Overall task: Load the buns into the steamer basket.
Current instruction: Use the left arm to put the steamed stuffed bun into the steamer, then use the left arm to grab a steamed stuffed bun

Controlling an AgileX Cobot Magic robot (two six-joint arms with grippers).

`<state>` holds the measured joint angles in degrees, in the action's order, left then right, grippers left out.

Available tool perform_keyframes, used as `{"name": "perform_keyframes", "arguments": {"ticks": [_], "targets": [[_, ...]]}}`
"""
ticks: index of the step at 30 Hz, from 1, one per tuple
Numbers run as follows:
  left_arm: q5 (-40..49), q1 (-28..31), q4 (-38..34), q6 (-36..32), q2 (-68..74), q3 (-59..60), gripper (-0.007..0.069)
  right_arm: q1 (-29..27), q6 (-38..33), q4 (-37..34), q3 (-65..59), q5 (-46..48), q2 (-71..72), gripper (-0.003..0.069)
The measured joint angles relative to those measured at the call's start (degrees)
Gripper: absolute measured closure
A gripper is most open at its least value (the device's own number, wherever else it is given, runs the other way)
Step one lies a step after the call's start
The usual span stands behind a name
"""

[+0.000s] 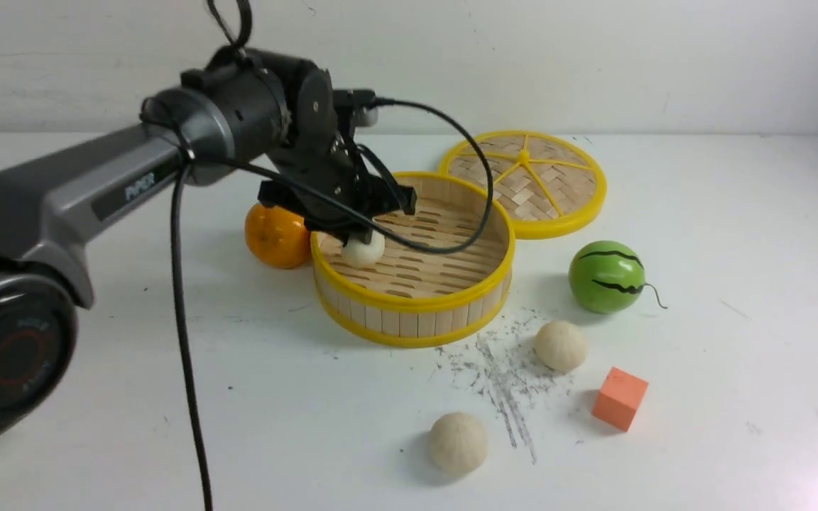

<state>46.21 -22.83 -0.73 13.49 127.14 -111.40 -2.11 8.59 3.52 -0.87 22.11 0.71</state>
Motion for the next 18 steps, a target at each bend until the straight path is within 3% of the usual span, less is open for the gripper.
{"name": "perform_keyframes", "arguments": {"ticks": [2, 3, 7, 9, 12, 18], "targets": [[-0.2, 0.0, 0.0, 0.0, 0.6, 0.0, 0.033, 0.0, 0.0, 0.0, 0.0, 0.0, 0.0, 0.042], [-0.5, 0.0, 0.0, 0.0, 0.9, 0.1, 0.0254, 0.0, 0.0, 0.0, 0.0, 0.0, 0.0, 0.042], [0.5, 0.0, 0.0, 0.1, -0.8, -0.5, 0.0067, 0.0, 0.0, 0.0, 0.0, 0.0, 0.0, 0.042], [2.8, 0.0, 0.0, 0.1, -2.6, -1.9, 0.0024, 0.0, 0.0, 0.0, 0.0, 0.0, 0.0, 0.042], [6.9, 0.0, 0.0, 0.1, -5.6, -4.5, 0.001, 0.0, 0.0, 0.0, 0.0, 0.0, 0.0, 0.042], [21.9, -0.7, -1.2, -1.1, -14.8, -8.7, 0.0078, 0.0, 0.0, 0.0, 0.0, 0.0, 0.0, 0.042]]}}
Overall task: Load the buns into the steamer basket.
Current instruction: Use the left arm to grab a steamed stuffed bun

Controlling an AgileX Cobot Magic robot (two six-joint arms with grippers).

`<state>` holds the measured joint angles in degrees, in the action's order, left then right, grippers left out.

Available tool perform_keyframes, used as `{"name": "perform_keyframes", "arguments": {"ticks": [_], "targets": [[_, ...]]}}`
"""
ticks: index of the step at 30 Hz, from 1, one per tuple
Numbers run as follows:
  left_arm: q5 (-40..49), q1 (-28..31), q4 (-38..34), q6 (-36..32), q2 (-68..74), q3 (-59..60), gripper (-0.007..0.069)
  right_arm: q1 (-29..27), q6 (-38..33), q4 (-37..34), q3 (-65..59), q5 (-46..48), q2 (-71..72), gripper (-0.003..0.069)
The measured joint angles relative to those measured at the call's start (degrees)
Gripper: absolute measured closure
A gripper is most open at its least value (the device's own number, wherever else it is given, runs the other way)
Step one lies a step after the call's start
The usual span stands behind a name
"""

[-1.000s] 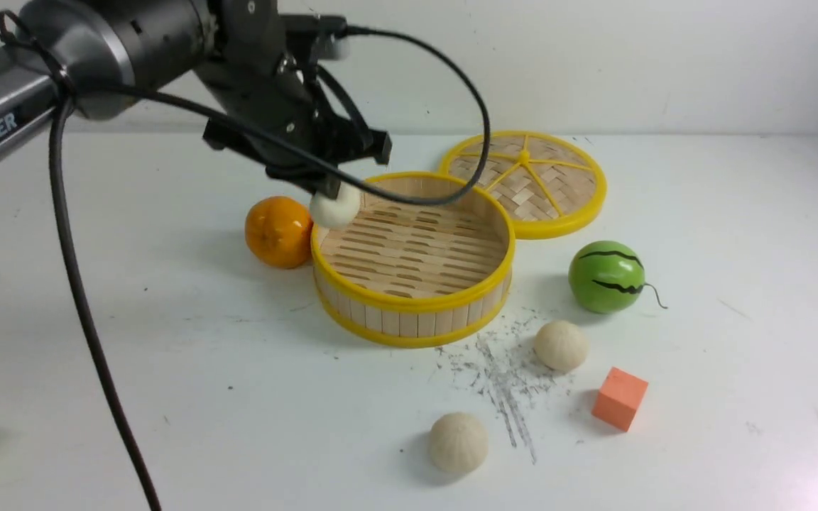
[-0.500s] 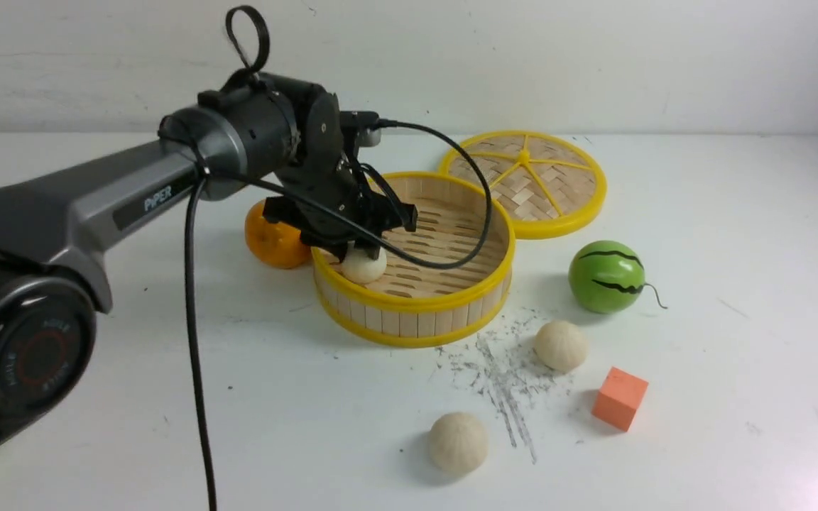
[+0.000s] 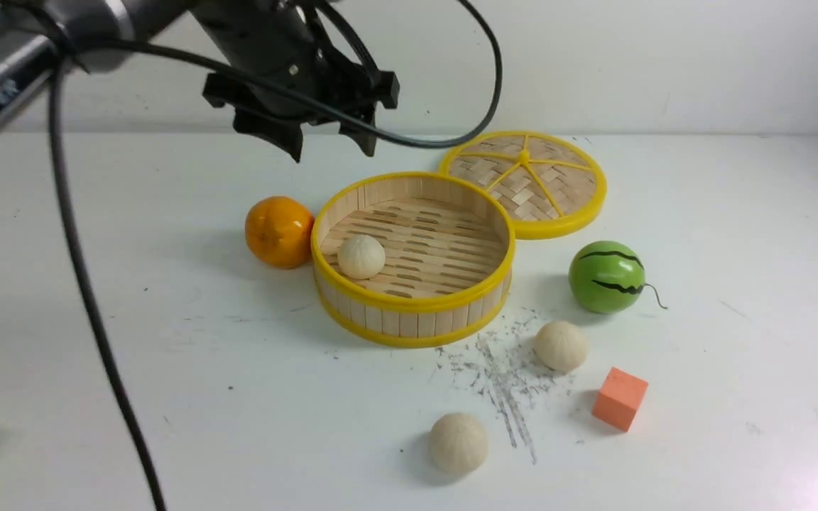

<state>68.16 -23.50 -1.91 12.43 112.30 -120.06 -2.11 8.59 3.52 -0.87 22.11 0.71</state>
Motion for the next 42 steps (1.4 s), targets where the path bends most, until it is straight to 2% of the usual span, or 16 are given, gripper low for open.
{"name": "perform_keyframes", "arguments": {"ticks": [4, 7, 8, 11, 15, 25, 33, 37, 42], "targets": [[2.9, -4.1, -0.1, -1.1, -2.1, 2.7, 0.012, 0.0, 0.0, 0.0, 0.0, 0.0, 0.0, 0.042], [3.0, -7.0, -0.1, -1.4, -2.1, 5.4, 0.0125, 0.0, 0.0, 0.0, 0.0, 0.0, 0.0, 0.042], [3.1, -10.1, -0.4, -1.5, -2.0, 8.1, 0.0127, 0.0, 0.0, 0.0, 0.0, 0.0, 0.0, 0.042], [3.1, -13.6, -0.6, -1.6, -1.8, 11.5, 0.0128, 0.0, 0.0, 0.0, 0.0, 0.0, 0.0, 0.042], [-0.5, -18.2, -0.9, -1.7, -1.6, 18.5, 0.0129, 0.0, 0.0, 0.0, 0.0, 0.0, 0.0, 0.042], [-8.8, -19.0, -1.3, -0.7, 3.2, 27.0, 0.0132, 0.0, 0.0, 0.0, 0.0, 0.0, 0.0, 0.042], [-14.6, -19.0, -6.7, -0.7, 7.7, 27.7, 0.0158, 0.0, 0.0, 0.0, 0.0, 0.0, 0.0, 0.042], [-14.6, -19.0, -4.9, -0.7, 9.0, 27.7, 0.0265, 0.0, 0.0, 0.0, 0.0, 0.0, 0.0, 0.042], [-12.0, -19.0, 1.3, -0.7, 8.5, 25.3, 0.0554, 0.0, 0.0, 0.0, 0.0, 0.0, 0.0, 0.042]]}}
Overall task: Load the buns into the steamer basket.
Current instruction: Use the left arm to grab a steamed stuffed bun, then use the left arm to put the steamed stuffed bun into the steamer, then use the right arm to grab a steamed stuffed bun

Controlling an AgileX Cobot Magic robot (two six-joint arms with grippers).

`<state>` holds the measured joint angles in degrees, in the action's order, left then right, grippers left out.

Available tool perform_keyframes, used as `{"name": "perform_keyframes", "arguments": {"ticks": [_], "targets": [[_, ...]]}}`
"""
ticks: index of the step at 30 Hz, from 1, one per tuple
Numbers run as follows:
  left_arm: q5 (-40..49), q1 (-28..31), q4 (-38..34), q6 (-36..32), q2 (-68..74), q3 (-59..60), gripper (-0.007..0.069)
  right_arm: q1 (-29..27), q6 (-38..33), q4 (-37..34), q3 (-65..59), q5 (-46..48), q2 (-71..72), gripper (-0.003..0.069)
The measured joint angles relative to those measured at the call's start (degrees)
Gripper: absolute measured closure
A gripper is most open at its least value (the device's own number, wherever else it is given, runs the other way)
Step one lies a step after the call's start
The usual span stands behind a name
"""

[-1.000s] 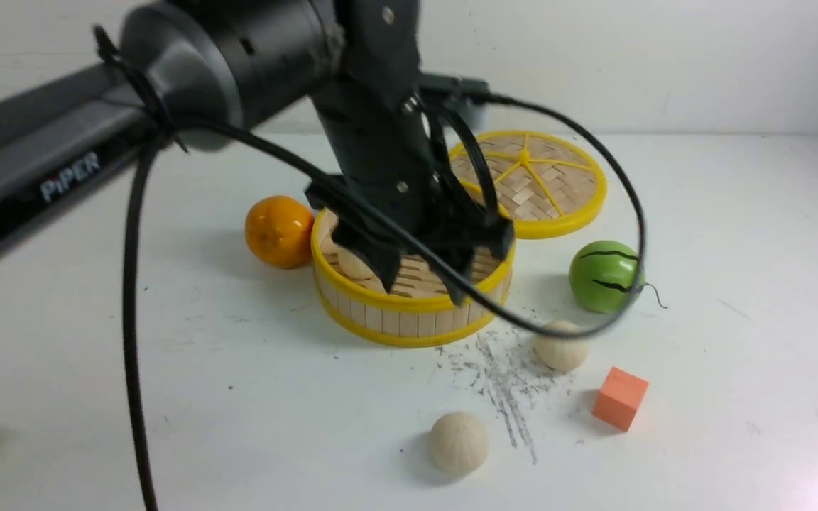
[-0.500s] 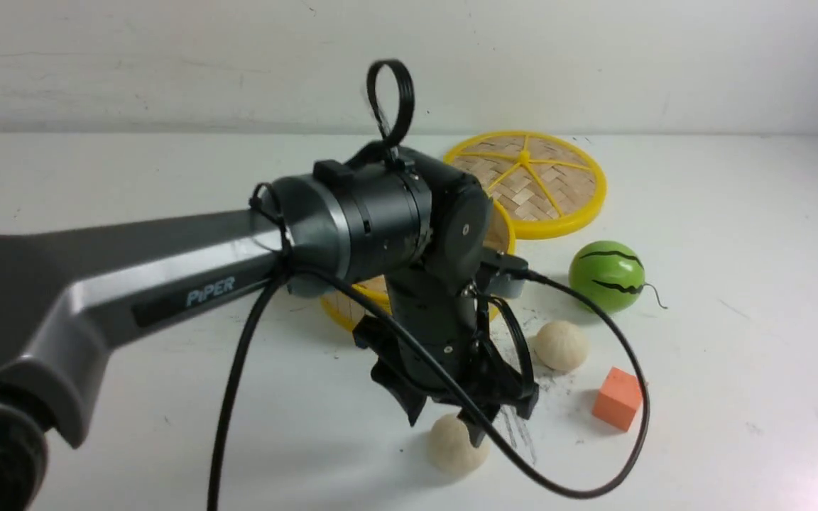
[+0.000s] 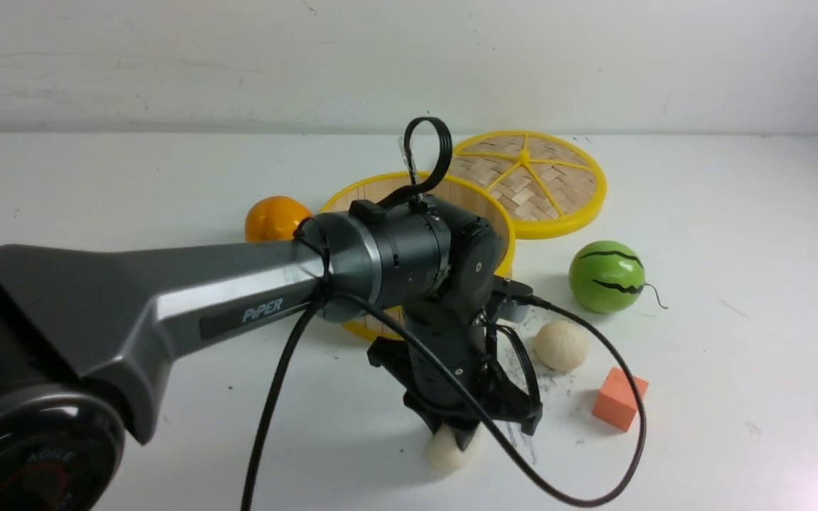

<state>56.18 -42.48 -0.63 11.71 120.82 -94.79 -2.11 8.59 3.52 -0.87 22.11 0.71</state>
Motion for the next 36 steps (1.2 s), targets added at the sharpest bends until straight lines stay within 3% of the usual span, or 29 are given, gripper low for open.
{"name": "perform_keyframes", "arguments": {"ticks": [2, 8, 15, 19, 28, 33, 36], "targets": [[1.8, 0.0, 3.9, 0.0, -0.4, -2.4, 0.0618, 0.0, 0.0, 0.0, 0.0, 0.0, 0.0, 0.042], [2.2, 0.4, 16.7, 3.2, -2.0, -15.3, 0.0627, 0.0, 0.0, 0.0, 0.0, 0.0, 0.0, 0.042], [-2.6, 4.7, 18.1, 8.3, -0.2, -22.1, 0.0612, 0.0, 0.0, 0.0, 0.0, 0.0, 0.0, 0.042], [-3.2, 7.4, 17.5, 8.8, 3.4, -22.1, 0.0548, 0.0, 0.0, 0.0, 0.0, 0.0, 0.0, 0.042], [-5.3, 9.2, 14.2, 9.0, 10.4, -22.1, 0.0165, 0.0, 0.0, 0.0, 0.0, 0.0, 0.0, 0.042], [-2.8, 9.2, 13.7, 9.0, 9.2, -23.3, 0.0093, 0.0, 0.0, 0.0, 0.0, 0.0, 0.0, 0.042], [-0.5, 9.2, 13.5, 9.0, 7.2, -24.6, 0.0087, 0.0, 0.0, 0.0, 0.0, 0.0, 0.0, 0.042]]}}
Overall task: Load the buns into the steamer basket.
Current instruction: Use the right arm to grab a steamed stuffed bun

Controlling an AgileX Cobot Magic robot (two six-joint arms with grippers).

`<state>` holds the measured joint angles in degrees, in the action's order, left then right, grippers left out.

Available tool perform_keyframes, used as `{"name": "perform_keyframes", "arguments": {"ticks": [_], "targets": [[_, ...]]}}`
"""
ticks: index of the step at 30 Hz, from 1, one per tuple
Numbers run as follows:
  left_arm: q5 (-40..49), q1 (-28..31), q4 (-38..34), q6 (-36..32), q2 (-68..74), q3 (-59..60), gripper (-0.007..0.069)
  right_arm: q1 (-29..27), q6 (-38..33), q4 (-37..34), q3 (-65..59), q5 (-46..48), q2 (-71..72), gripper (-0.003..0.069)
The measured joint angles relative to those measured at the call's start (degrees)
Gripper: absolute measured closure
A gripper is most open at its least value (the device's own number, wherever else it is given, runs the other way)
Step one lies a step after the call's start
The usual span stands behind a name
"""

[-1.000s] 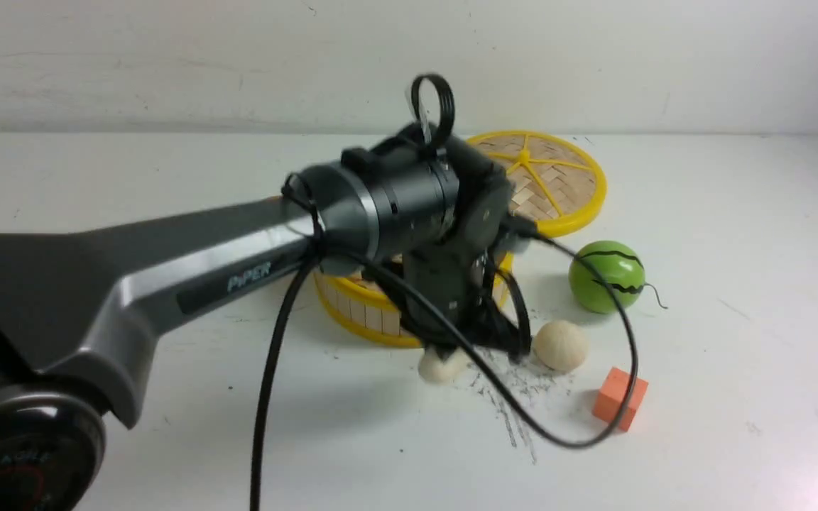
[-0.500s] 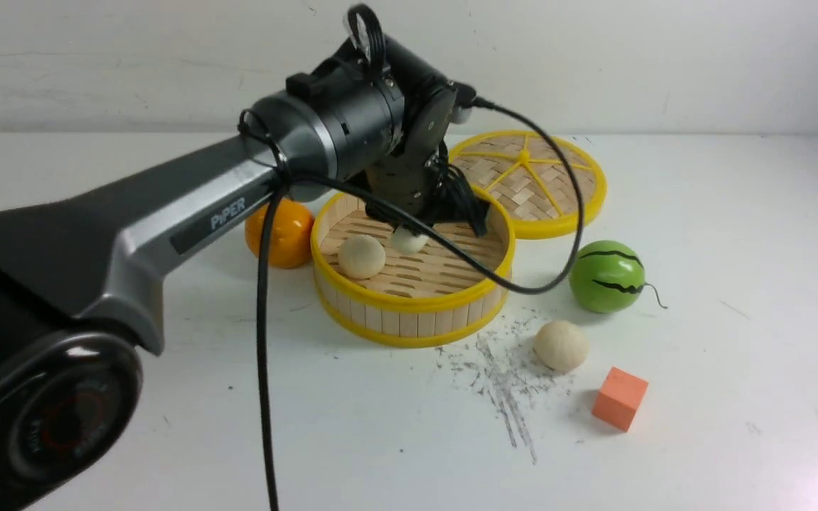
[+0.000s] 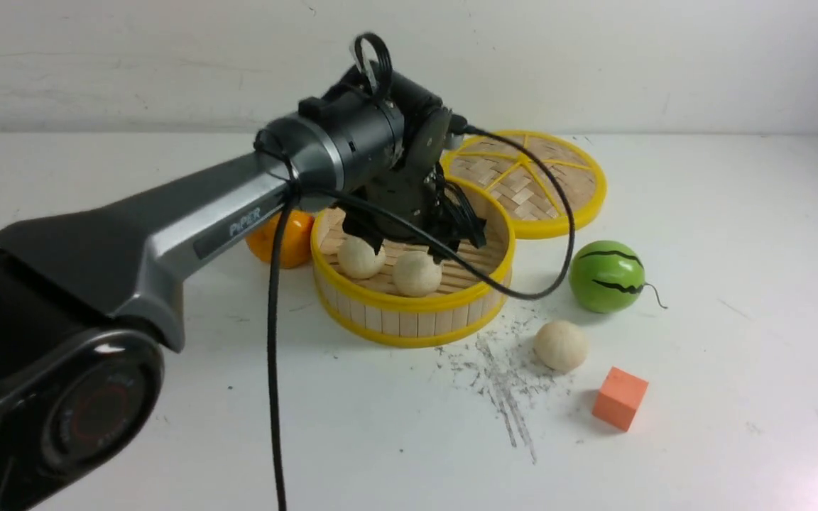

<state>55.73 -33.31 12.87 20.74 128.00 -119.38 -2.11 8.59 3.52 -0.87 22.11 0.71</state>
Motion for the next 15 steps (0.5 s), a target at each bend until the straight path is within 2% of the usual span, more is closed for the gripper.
{"name": "perform_keyframes", "arguments": {"ticks": [5, 8, 11, 15], "targets": [[8.1, 0.0, 0.0, 0.0, -9.2, -3.3, 0.0091, 0.0, 0.0, 0.0, 0.0, 0.0, 0.0, 0.042], [13.3, 0.0, 0.0, -0.1, -15.1, -3.5, 0.012, 0.0, 0.0, 0.0, 0.0, 0.0, 0.0, 0.042], [15.7, 0.0, 0.0, -0.7, -19.7, -3.5, 0.0175, 0.0, 0.0, 0.0, 0.0, 0.0, 0.0, 0.042], [15.6, 0.0, -1.8, -1.2, -25.7, -1.1, 0.0288, 0.0, 0.0, 0.0, 0.0, 0.0, 0.0, 0.042]]}}
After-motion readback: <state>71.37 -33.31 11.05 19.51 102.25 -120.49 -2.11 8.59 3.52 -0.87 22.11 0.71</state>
